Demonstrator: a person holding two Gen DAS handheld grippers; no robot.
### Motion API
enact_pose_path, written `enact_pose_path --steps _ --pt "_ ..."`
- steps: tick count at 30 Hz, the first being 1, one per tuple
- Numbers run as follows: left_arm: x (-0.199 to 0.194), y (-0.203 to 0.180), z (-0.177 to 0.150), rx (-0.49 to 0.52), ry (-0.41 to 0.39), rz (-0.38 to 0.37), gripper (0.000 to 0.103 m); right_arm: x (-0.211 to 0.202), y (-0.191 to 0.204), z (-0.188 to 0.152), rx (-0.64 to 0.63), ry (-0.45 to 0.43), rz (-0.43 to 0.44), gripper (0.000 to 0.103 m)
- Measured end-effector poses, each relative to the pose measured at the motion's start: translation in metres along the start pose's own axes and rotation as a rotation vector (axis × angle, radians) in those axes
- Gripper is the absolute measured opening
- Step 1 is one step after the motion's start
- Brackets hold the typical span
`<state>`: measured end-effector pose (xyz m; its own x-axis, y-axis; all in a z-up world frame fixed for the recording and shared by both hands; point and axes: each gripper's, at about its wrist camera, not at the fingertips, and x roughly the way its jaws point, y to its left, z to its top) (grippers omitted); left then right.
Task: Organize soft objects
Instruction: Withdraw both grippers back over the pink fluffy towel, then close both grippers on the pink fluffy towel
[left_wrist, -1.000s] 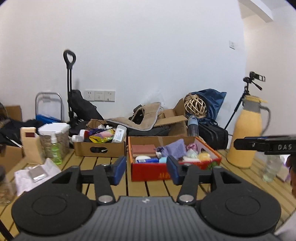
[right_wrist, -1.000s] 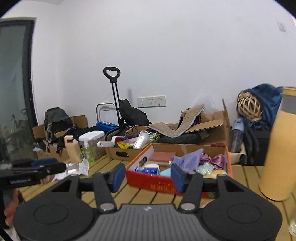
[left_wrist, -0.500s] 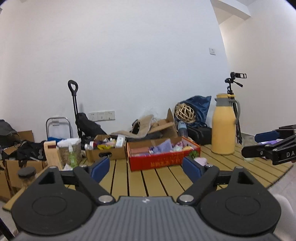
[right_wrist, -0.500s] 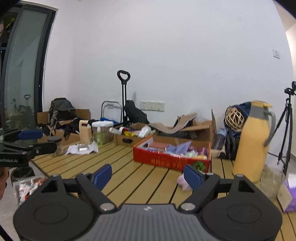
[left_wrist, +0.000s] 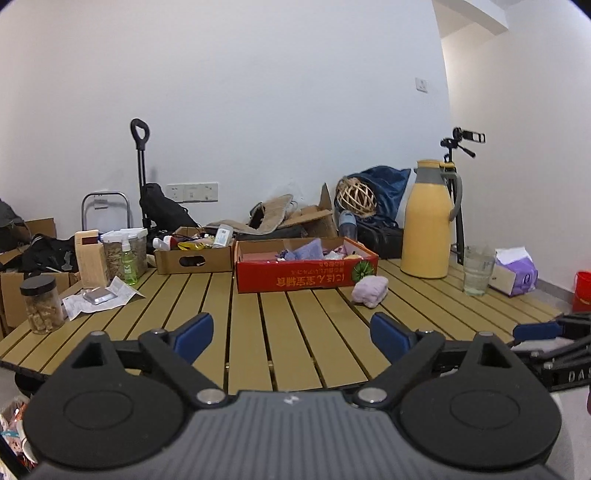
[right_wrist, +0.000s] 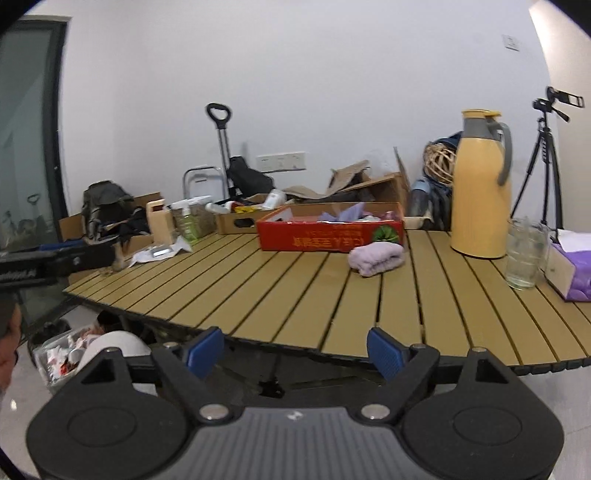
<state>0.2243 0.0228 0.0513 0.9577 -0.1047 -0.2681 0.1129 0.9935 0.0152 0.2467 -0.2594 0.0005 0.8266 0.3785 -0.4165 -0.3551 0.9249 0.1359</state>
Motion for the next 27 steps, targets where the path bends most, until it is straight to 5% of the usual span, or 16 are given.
enact_pose_path --steps 6,11,15,23,27 --pt "0.053 -0.009 0.005 -0.012 0.060 -0.036 0.094 0.035 -0.024 0.003 0.013 0.020 -0.028 0.084" --pt "0.153 -0.025 0.010 -0.061 0.136 -0.099 0.094 0.091 -0.068 0.038 0.031 -0.020 -0.072 0.083" --pt "0.243 -0.037 0.014 -0.148 0.264 -0.151 0.092 0.151 -0.121 0.073 0.067 -0.025 -0.106 0.081" --pt "0.382 -0.057 0.017 -0.342 0.421 -0.232 0.091 0.298 -0.191 0.121 0.106 0.104 -0.023 0.068" --pt "0.412 -0.060 0.006 -0.323 0.452 -0.267 0.056 0.354 -0.211 0.123 0.197 0.171 0.043 0.047"
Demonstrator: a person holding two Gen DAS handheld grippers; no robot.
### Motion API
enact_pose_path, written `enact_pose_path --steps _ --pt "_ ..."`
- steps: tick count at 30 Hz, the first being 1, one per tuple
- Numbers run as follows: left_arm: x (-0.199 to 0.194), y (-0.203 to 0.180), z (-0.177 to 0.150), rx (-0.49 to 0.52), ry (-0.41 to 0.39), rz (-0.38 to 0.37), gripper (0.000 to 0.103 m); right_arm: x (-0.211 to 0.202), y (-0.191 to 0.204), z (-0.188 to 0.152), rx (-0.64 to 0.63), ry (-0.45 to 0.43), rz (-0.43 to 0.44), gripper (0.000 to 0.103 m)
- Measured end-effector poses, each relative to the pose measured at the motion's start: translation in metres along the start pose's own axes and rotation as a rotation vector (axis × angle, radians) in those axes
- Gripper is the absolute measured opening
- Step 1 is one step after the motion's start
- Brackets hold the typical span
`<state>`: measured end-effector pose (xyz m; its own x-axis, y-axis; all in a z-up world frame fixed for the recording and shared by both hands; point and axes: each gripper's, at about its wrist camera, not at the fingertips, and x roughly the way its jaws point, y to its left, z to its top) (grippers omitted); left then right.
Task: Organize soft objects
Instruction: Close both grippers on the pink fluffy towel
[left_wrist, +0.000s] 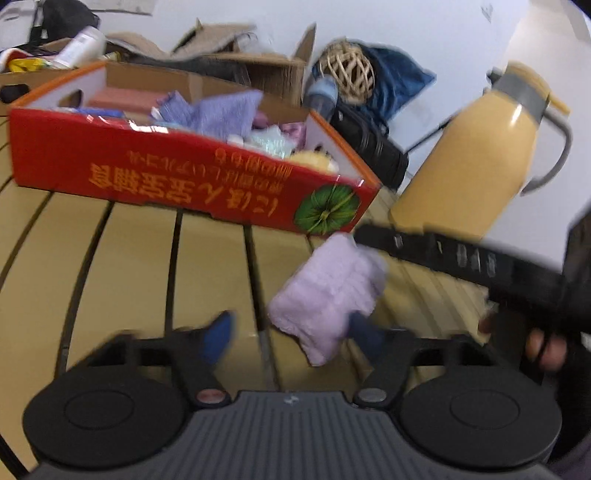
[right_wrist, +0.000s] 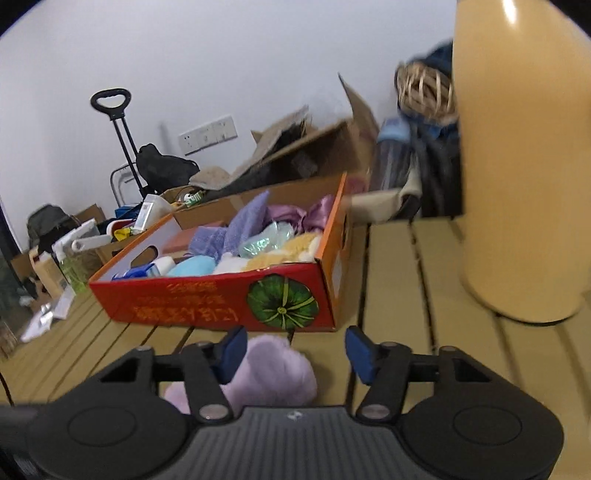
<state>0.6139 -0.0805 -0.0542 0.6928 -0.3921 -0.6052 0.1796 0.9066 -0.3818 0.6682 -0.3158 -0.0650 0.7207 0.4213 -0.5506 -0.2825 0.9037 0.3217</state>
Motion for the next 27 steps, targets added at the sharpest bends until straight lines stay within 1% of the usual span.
enact_pose_path --steps 1,2,3,4,5,6,7,8,9,12,13,14,15,16,17,18,19,20,22,24,27 --pt "0.000 0.006 0.002 0.012 -0.014 0.001 0.055 0.008 -0.004 0.000 0.030 0.022 0.007 0.041" --pt "-0.001 0.012 0.004 0.007 -0.028 0.014 0.054 0.011 -0.006 -0.002 0.057 0.045 0.029 0.033" --pt "-0.005 0.019 0.007 -0.007 -0.054 0.042 0.054 0.009 -0.008 -0.006 0.078 0.053 0.057 0.032" --pt "-0.008 0.024 0.008 -0.019 -0.078 0.055 0.054 0.005 -0.008 -0.010 0.093 0.053 0.077 0.032" --pt "-0.010 0.029 0.011 -0.028 -0.092 0.043 0.054 0.001 -0.007 -0.013 0.098 0.040 0.084 0.032" --pt "-0.009 0.032 0.013 -0.041 -0.086 0.025 0.056 -0.001 -0.006 -0.013 0.097 0.026 0.083 0.033" --pt "-0.008 0.034 0.015 -0.063 -0.080 -0.007 0.059 -0.001 -0.003 -0.014 0.094 0.017 0.078 0.033" --pt "-0.007 0.034 0.016 -0.077 -0.075 -0.044 0.063 0.002 -0.002 -0.015 0.096 0.020 0.074 0.033" --pt "-0.005 0.034 0.017 -0.080 -0.074 -0.065 0.065 0.004 -0.002 -0.017 0.106 0.025 0.070 0.035" --pt "0.001 0.033 0.020 -0.092 -0.074 -0.068 0.064 0.001 -0.004 -0.018 0.146 0.014 0.063 0.038" --pt "0.003 0.035 0.020 -0.109 -0.071 -0.074 0.059 -0.003 -0.005 -0.018 0.148 0.001 0.066 0.040" --pt "0.004 0.035 0.021 -0.123 -0.067 -0.080 0.056 -0.005 -0.006 -0.018 0.152 -0.009 0.071 0.046" --pt "0.005 0.037 0.021 -0.133 -0.062 -0.090 0.049 -0.005 -0.007 -0.019 0.162 -0.007 0.086 0.049" --pt "0.009 0.038 0.021 -0.137 -0.054 -0.098 0.042 -0.004 -0.008 -0.020 0.171 0.001 0.094 0.049" --pt "0.011 0.038 0.021 -0.138 -0.043 -0.107 0.038 0.000 -0.009 -0.021 0.179 0.021 0.096 0.048" --pt "0.012 0.038 0.020 -0.137 -0.035 -0.121 0.031 0.003 -0.008 -0.023 0.177 0.040 0.098 0.045" --pt "0.011 0.038 0.019 -0.130 -0.036 -0.124 0.029 0.004 -0.007 -0.025 0.166 0.044 0.102 0.043" --pt "0.010 0.037 0.018 -0.121 -0.039 -0.118 0.027 0.006 -0.005 -0.026 0.149 0.046 0.108 0.036" --pt "0.009 0.034 0.017 -0.104 -0.042 -0.115 0.021 0.007 -0.004 -0.027 0.152 0.042 0.120 0.031" --pt "0.003 0.031 0.016 -0.092 -0.050 -0.113 0.018 0.007 -0.005 -0.027 0.166 0.047 0.120 0.026" --pt "-0.017 0.023 0.011 -0.055 -0.078 -0.115 0.017 -0.010 0.006 -0.028 0.160 0.024 0.116 0.024"
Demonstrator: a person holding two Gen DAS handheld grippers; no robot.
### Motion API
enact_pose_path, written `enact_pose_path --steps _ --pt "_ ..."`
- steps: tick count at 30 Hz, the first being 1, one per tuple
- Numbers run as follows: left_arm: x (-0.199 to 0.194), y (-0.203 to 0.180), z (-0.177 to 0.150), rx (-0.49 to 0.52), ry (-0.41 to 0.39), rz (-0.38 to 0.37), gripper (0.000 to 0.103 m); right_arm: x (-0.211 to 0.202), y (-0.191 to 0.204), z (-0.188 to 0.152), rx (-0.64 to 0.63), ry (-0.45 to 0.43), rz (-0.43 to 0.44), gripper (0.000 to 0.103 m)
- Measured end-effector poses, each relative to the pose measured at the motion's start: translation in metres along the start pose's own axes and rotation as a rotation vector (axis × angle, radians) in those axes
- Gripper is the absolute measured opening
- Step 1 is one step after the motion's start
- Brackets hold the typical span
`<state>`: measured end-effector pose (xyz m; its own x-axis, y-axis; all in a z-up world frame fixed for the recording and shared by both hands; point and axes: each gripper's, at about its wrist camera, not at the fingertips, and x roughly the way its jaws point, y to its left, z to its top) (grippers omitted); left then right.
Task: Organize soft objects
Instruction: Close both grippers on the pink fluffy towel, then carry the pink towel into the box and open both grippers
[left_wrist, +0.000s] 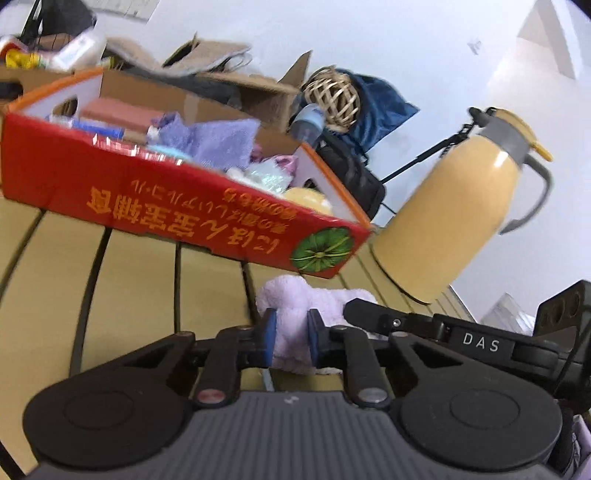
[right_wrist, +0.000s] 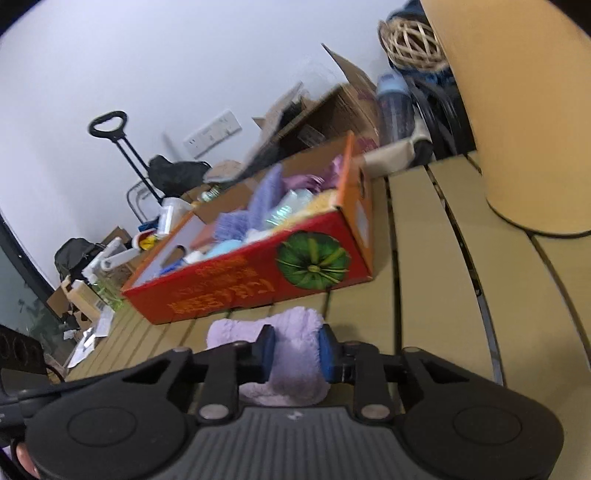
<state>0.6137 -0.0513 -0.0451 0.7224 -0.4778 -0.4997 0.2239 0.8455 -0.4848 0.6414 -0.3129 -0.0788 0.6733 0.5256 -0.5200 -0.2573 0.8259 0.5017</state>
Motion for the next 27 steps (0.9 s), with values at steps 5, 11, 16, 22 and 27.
enact_pose_path --steps 5,11,16,22,27 --pt "-0.048 -0.020 -0.006 0.076 -0.072 -0.006 0.017 -0.034 0.039 -0.018 -0.076 -0.080 -0.030 0.024" --pt "-0.088 -0.025 0.039 0.121 -0.158 -0.005 0.017 -0.049 0.088 0.011 -0.117 -0.155 0.008 0.024" --pt "-0.077 0.002 0.109 0.120 -0.182 0.055 0.017 0.004 0.112 0.079 -0.091 -0.126 0.071 0.024" --pt "-0.009 0.062 0.178 0.041 -0.097 0.146 0.017 0.118 0.130 0.138 -0.075 -0.007 0.027 0.024" --pt "0.056 0.101 0.198 0.055 0.032 0.272 0.018 0.206 0.126 0.156 -0.109 0.109 -0.089 0.024"
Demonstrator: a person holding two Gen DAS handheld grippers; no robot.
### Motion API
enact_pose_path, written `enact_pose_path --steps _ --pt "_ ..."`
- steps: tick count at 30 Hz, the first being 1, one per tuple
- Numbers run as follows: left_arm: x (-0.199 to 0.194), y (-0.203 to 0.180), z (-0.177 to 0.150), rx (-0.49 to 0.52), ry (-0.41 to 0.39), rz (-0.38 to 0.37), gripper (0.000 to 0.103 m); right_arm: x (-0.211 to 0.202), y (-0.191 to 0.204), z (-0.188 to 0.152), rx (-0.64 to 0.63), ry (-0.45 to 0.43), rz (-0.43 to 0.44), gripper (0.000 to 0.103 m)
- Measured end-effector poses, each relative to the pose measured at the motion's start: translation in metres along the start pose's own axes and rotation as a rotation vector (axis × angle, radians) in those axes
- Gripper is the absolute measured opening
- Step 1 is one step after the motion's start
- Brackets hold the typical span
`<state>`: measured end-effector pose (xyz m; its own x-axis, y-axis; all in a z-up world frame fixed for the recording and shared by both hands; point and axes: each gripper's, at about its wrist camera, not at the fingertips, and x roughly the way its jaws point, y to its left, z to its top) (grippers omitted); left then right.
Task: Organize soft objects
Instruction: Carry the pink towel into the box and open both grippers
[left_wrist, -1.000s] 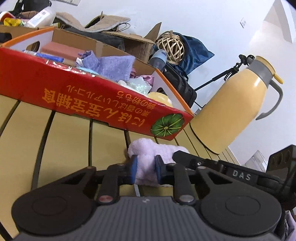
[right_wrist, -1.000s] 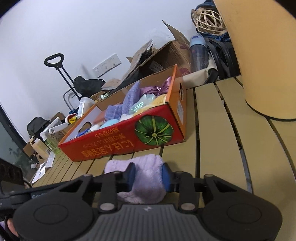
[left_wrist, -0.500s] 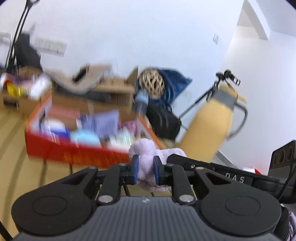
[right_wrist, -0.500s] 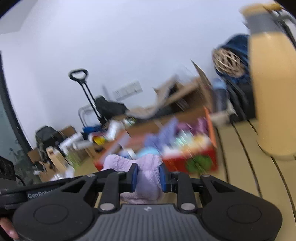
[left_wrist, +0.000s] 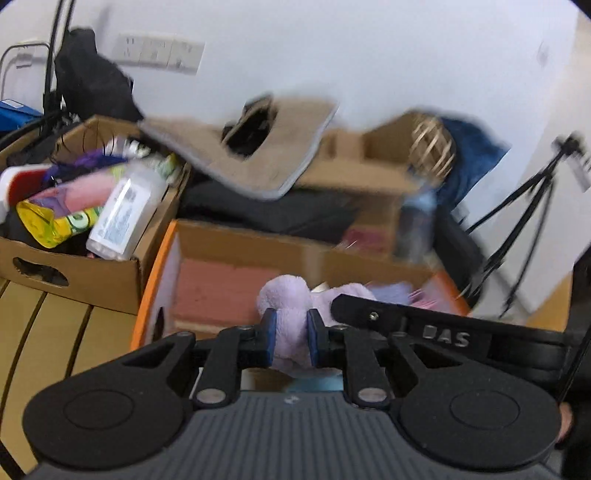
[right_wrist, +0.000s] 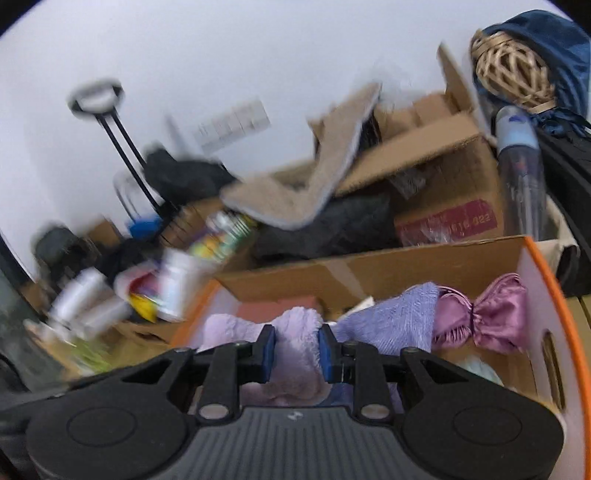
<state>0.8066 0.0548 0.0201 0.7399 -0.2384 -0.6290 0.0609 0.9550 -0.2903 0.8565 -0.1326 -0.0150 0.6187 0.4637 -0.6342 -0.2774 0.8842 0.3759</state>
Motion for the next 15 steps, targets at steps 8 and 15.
enact_pose_path --steps 8,15 --pt "0.023 0.019 -0.017 -0.019 0.055 0.030 0.027 0.048 -0.013 -0.008 -0.021 0.165 -0.019 0.035" --pt "-0.018 0.010 -0.012 0.015 0.048 0.057 0.039 0.004 -0.005 -0.013 -0.047 0.082 -0.052 0.052"
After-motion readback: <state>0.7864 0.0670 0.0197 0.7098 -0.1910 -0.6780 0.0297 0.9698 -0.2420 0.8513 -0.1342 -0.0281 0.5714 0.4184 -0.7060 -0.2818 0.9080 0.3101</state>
